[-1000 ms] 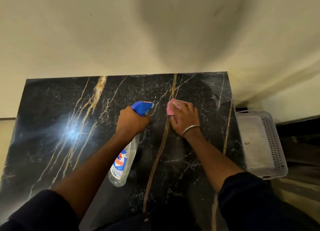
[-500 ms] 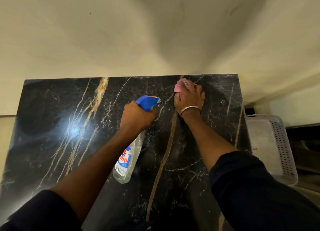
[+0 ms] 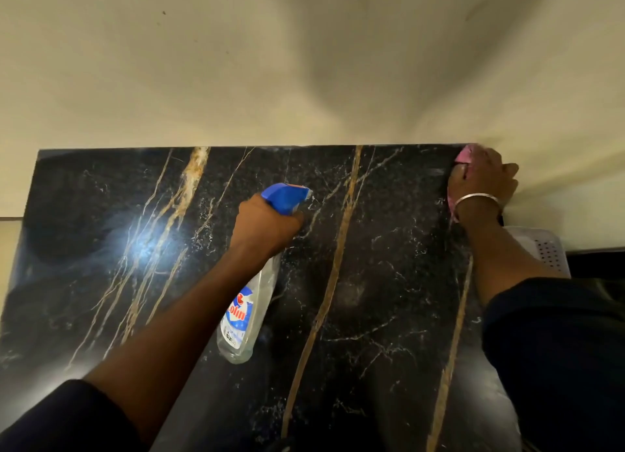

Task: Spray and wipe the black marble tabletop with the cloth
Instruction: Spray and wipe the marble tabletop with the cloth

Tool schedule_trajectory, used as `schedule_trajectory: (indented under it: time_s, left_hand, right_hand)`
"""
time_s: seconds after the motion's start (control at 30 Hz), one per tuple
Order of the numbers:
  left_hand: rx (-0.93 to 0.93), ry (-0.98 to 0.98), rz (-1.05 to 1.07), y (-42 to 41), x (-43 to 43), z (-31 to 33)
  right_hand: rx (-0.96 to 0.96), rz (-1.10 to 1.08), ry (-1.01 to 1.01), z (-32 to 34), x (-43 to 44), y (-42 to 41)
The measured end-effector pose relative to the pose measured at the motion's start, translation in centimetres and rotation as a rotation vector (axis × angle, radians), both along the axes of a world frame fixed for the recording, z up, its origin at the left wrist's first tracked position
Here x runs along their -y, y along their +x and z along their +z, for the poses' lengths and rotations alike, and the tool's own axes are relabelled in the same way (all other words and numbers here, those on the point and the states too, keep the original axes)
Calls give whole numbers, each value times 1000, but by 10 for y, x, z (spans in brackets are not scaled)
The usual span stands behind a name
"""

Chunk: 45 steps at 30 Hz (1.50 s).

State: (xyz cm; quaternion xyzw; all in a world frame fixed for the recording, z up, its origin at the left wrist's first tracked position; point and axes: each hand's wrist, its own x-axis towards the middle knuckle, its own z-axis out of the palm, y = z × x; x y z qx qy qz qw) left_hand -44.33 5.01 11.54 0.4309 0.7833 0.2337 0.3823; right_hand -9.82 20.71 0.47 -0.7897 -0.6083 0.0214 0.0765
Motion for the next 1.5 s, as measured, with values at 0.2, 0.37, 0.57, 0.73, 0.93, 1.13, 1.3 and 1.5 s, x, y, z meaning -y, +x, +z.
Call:
schedule_trajectory:
  time_s: [0.2,0.37,0.57,0.73,0.93,1.13,1.3,1.5]
  left_hand:
    - [-73,-2,8,-5,5,2]
    - [-105,-2,-17,0,5,4]
    - [-72,42,-53,15,1,17]
    - [-72,38,-47,22,5,20]
    - [-55,35,-24,33,15,25]
    - [-50,52,-45,44,32,32]
    - [-80,66,-54,52,42,34]
    - [-114,45,-100,60,52,35]
  right_hand:
    - [-2,-4,-11,4,3,-50]
    - [-69,376,-46,6,28,-110]
    - [-37,599,-120,2,41,-85]
    - [-65,285,-15,-3,57,3]
    - [-110,-21,-2,-2,80,-1]
    - [-160,365,-74,8,125,-110]
    - [-116,686,-141,1,145,-121]
    - [-122,362,-101,2,128,3]
